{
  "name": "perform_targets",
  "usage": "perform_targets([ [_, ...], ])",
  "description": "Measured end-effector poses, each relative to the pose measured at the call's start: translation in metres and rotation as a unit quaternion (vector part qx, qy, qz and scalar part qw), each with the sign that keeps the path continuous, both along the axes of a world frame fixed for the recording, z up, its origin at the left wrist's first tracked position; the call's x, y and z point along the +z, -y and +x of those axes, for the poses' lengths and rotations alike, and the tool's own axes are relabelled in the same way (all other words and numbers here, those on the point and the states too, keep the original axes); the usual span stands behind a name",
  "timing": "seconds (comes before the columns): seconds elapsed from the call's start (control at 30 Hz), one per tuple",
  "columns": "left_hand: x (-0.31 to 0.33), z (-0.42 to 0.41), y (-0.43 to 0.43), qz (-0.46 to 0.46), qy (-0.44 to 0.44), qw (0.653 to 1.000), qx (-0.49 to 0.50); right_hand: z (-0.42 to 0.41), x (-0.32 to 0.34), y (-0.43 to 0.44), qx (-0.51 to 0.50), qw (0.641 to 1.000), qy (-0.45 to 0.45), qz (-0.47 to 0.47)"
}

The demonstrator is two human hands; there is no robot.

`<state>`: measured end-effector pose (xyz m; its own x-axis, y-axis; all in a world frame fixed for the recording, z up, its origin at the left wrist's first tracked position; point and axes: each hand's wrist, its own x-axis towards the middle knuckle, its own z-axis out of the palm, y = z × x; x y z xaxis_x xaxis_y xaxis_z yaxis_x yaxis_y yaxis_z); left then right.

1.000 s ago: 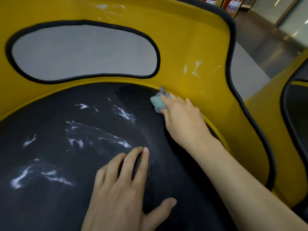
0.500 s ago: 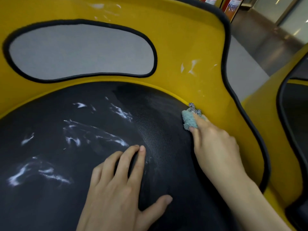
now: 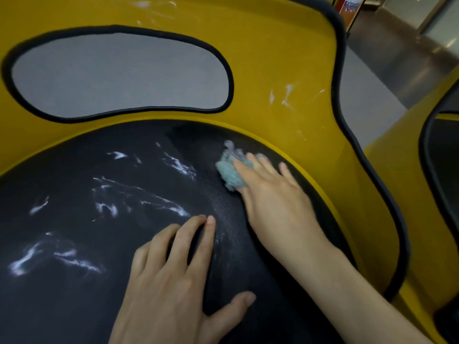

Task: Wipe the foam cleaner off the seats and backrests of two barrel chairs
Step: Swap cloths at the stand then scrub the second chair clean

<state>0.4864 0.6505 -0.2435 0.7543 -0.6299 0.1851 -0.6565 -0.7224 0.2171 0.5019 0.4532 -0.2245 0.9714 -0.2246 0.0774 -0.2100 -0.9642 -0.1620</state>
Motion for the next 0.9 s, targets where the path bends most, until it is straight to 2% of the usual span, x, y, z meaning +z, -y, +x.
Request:
perform_targets([
  [0.13,-0.002,0.000,0.001,-0.011,-0.003,1.000,-0.004,-0.047,-0.001,0.004,-0.066,0.998,0.013,-0.002],
  [0.23,-0.002,0.001,0.000,-0.017,-0.007,1.000,-0.006,-0.048,0.007,0.001,-0.028,0.999,0.033,0.034],
  [0.3,-0.001,0.001,0.000,-0.014,-0.009,1.000,-0.004,-0.039,0.028,-0.001,-0.010,0.983,0.035,0.179],
  [0.33,-0.001,0.000,0.000,-0.013,-0.010,1.000,-0.004,-0.035,0.038,-0.002,-0.007,0.964,0.039,0.262],
  [0.4,-0.002,0.000,0.000,-0.015,-0.011,1.000,-0.002,-0.026,0.051,-0.003,-0.027,0.903,0.076,0.422],
  [0.43,-0.002,0.000,-0.001,-0.016,-0.011,1.000,0.000,-0.022,0.052,-0.002,-0.034,0.886,0.088,0.453],
  [0.47,-0.002,0.000,-0.001,-0.015,-0.012,1.000,0.000,-0.019,0.049,0.000,-0.036,0.894,0.095,0.436],
  [0.53,-0.001,0.000,-0.001,-0.010,-0.015,1.000,-0.001,-0.015,0.033,0.008,-0.065,0.952,0.086,0.285],
  [0.57,-0.001,0.000,-0.001,-0.008,-0.016,1.000,-0.002,-0.015,0.027,0.011,-0.090,0.968,0.092,0.215],
  [0.63,-0.001,0.000,-0.001,-0.010,-0.012,1.000,0.000,-0.017,0.021,0.013,-0.111,0.969,0.138,0.171],
  [0.7,0.000,0.000,0.000,-0.014,-0.011,1.000,0.001,-0.022,0.020,0.009,-0.063,0.974,0.163,0.143],
  [0.77,-0.001,0.000,0.001,-0.015,-0.010,1.000,-0.001,-0.026,0.017,0.001,0.044,0.995,0.070,0.061],
  [0.83,-0.002,0.000,0.000,-0.015,-0.010,1.000,-0.004,-0.028,0.006,-0.004,0.081,0.996,-0.032,0.011],
  [0.9,-0.001,0.001,0.000,-0.017,-0.008,1.000,-0.006,-0.032,0.001,-0.002,0.069,0.997,-0.032,0.002],
])
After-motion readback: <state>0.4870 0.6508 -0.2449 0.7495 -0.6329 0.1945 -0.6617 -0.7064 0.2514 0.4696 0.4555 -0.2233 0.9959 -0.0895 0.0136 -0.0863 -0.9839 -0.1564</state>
